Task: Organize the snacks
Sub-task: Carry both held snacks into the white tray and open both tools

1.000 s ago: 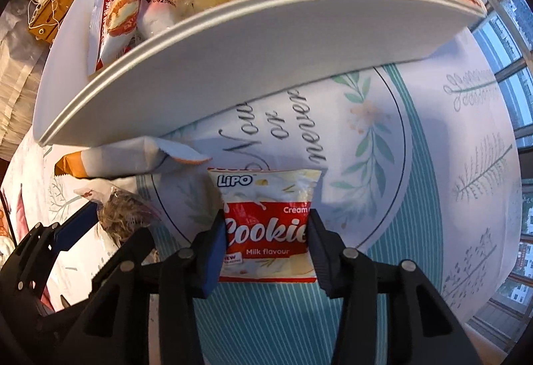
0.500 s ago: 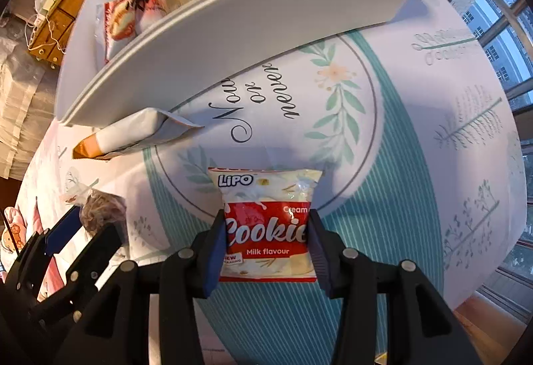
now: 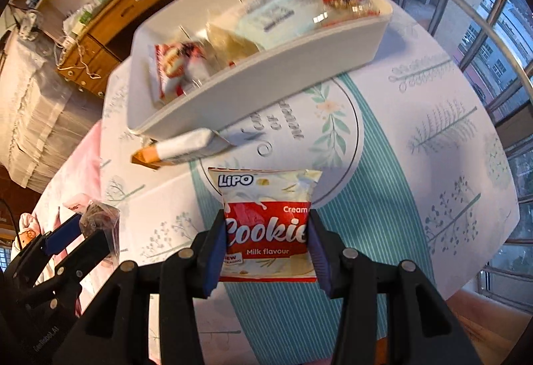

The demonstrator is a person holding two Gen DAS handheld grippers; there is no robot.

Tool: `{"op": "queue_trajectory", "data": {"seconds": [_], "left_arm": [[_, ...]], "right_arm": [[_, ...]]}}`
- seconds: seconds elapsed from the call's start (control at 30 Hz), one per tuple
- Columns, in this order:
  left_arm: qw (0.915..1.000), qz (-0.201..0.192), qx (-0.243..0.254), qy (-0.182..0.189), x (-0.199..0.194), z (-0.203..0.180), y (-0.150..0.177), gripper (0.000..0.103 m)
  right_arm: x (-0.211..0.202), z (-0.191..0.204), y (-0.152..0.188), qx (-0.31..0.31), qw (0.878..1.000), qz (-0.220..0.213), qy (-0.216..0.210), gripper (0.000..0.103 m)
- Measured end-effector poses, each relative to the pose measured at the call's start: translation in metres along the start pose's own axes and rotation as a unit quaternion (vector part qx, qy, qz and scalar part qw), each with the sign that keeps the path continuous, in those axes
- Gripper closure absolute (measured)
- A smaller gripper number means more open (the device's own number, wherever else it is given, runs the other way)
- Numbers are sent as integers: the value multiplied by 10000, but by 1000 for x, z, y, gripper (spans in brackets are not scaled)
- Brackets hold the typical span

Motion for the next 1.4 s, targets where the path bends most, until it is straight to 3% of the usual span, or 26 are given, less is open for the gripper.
{"op": "queue_trajectory", "data": {"seconds": [0.53,0.6,0.7,0.8,1.2,1.33,1.4], "left_arm": [[9978,-292,-567,-175,-6,-22,-71,46],[9971,-321,-654,-210,-3,-22,-79,59],[9959,-368,-787,-239,2,-21,-90,62],[9944,-314,-941,-354,13,-17,-101,66],[9873,-140,-1454,-631,37,-2,-118,66],[9852,-138,-1533,-756,34,4,-116,66],[9840,-130,-1577,-824,31,9,-113,66]], "right_arm": [[-46,11,-74,-1155,9882,-692,-733,57],[-47,12,-85,-1279,9851,-782,-845,57],[-44,11,-97,-1423,9811,-860,-988,57],[-34,10,-110,-1536,9784,-850,-1095,57],[8,15,-142,-1829,9699,-621,-1481,56],[18,15,-146,-1726,9720,-496,-1515,42],[20,15,-145,-1694,9724,-478,-1531,41]]}}
Point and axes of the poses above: each gripper's, at about its wrist camera, not at the fingertips, and x roughly the way its jaws point, z to its left, y to its underside, the point moved 1 cm from there along x, roughly the way its jaws point, and after that the axes turned 3 degrees about y, right-handed, at the moved point
